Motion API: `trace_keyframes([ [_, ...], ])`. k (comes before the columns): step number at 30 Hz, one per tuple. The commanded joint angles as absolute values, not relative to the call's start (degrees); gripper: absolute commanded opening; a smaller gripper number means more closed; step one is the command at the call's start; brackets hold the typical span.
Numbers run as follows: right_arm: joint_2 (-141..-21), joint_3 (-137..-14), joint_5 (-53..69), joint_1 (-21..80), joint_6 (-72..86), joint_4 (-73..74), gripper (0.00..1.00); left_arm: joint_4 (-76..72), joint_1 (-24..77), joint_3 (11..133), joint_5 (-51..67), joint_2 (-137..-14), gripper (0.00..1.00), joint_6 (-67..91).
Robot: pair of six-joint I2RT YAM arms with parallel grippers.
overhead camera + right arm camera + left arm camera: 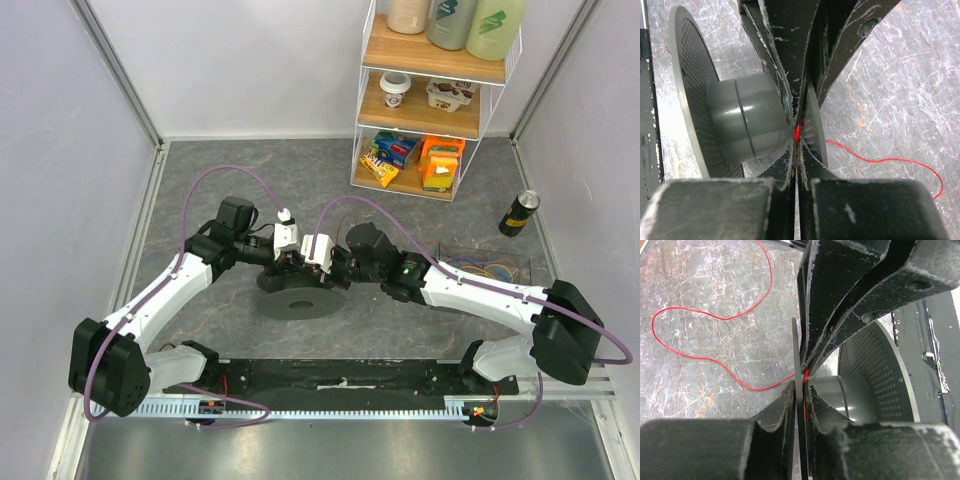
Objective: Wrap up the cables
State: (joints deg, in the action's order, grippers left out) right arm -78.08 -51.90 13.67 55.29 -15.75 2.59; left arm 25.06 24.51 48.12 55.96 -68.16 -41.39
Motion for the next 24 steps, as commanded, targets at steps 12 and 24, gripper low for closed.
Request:
trace_keyframes([
  [12, -77.9, -49.8, 11.9, 55.5, -13.0, -4.5, 0.0, 26.1, 25.0, 47.2, 56.3, -67.9, 0.16, -43.7],
  [24, -78.5, -49.8, 11.3, 55.5, -12.0, -5.6, 0.0, 27.2, 25.0, 46.4, 55.3, -67.9, 0.19, -45.5],
])
